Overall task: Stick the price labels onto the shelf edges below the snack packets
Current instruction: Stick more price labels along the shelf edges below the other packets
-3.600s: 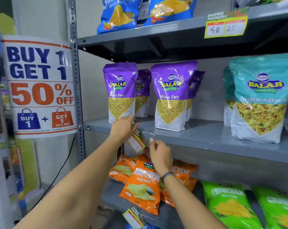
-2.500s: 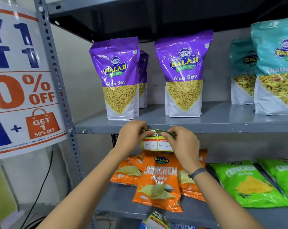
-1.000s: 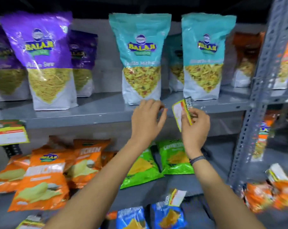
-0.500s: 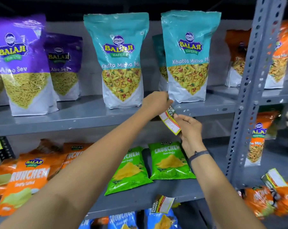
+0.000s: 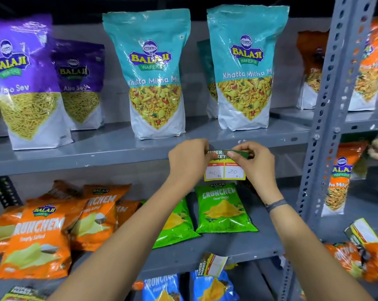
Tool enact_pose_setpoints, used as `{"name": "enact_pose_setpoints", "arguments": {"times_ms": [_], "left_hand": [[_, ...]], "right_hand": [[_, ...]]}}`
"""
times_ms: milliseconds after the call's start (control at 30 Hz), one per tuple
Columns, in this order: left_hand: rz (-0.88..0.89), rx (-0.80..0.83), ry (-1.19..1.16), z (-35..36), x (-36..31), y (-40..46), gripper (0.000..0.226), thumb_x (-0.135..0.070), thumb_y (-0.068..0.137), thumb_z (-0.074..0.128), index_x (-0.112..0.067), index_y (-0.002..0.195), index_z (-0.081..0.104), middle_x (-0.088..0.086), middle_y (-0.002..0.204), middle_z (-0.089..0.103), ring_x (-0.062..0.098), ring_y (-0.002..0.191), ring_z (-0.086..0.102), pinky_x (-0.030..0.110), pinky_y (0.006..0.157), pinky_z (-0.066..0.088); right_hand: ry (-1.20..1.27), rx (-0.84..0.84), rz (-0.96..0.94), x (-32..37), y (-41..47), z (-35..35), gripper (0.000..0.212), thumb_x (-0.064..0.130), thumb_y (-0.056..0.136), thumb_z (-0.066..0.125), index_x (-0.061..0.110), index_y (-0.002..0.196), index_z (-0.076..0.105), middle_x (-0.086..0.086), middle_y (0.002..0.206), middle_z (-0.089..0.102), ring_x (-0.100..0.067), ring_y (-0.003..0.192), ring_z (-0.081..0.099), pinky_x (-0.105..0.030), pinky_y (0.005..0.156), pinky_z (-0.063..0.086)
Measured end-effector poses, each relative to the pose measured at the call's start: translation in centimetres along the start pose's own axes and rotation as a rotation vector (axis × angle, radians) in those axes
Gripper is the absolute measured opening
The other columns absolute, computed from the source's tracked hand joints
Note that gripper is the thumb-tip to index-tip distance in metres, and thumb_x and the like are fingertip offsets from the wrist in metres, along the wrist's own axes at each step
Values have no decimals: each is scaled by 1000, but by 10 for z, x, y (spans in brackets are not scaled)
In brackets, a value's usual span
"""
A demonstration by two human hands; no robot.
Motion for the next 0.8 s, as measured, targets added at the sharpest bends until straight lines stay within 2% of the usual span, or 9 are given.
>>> {"name": "enact_pose_setpoints", "arguments": {"times_ms": [67, 133, 233, 400, 467, 567, 633, 700, 800], "left_hand": [[9, -47, 27, 2, -1, -5, 20, -41, 83, 65, -22, 82, 63, 5, 88, 71, 30, 90, 63, 28, 59, 32], [16, -72, 64, 4, -1, -7, 22, -41, 84, 64, -19, 84, 63, 7, 90, 71, 30, 91, 63, 28, 59, 33], [19, -83, 107, 5, -1, -7, 25, -42, 86, 62, -17, 84, 62, 9, 91, 70, 32, 91, 63, 30, 60, 34], [-1, -85, 70, 4, 1, -5, 24, -42, 86, 61, -19, 82, 61, 5, 87, 70, 29, 87, 62, 28, 58, 33], [-11, -94, 52, 2, 2, -3, 23, -41, 87, 60, -19, 82, 60, 4, 86, 70, 29, 85, 62, 29, 58, 34], [-24, -117, 44, -1, 1, 1, 22, -40, 87, 60, -18, 81, 59, 4, 84, 70, 29, 84, 62, 29, 58, 34], [-35, -135, 55, -1, -1, 5, 26, -43, 86, 60, -18, 77, 58, 4, 82, 70, 30, 83, 63, 29, 57, 33], [-48, -157, 80, 0, -4, 8, 38, -52, 83, 60, -17, 69, 54, 4, 76, 67, 29, 78, 63, 27, 53, 30], [-34, -191, 167, -1, -10, 11, 52, -64, 79, 57, -18, 61, 42, 6, 69, 63, 29, 69, 62, 21, 44, 15]], "right_hand": [[-29, 17, -31, -1, 1, 3, 8, 14, 74, 77, 12, 77, 70, 0, 76, 68, -10, 70, 61, -3, 62, 41], [-56, 20, -34, -3, 1, 5, 9, 15, 74, 77, 10, 78, 71, 1, 73, 68, -8, 66, 60, -2, 61, 41], [-61, 10, -37, -3, 2, 6, 9, 16, 74, 77, 11, 78, 71, 2, 73, 68, -12, 68, 61, -16, 65, 44], [-32, 3, -56, -2, 2, 2, 6, 20, 76, 76, 16, 76, 71, 7, 71, 66, -1, 67, 58, -14, 66, 43], [-22, -15, -66, 2, 5, 1, 6, 21, 77, 75, 18, 75, 70, 10, 70, 65, -3, 67, 59, -14, 66, 44], [-40, -33, -68, 7, 10, 1, 8, 24, 77, 75, 18, 75, 70, 9, 71, 66, -12, 70, 61, -24, 68, 47], [-74, -50, -59, 7, 12, 3, 12, 27, 78, 74, 17, 77, 70, 6, 73, 67, -11, 69, 59, -29, 67, 47], [-104, -74, -57, 7, 14, 3, 13, 30, 77, 74, 18, 76, 69, 7, 73, 66, -3, 62, 52, -29, 65, 43], [-109, -103, -46, 6, 15, 4, 14, 32, 76, 75, 22, 75, 65, 7, 73, 64, -3, 61, 49, -31, 64, 44]]}}
Point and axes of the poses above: each hand's wrist, its own y-axis towards the middle knuckle, its own z-axis out of the palm, x = y × z, the point moved 4 cm from there along y, towards the middle knuckle
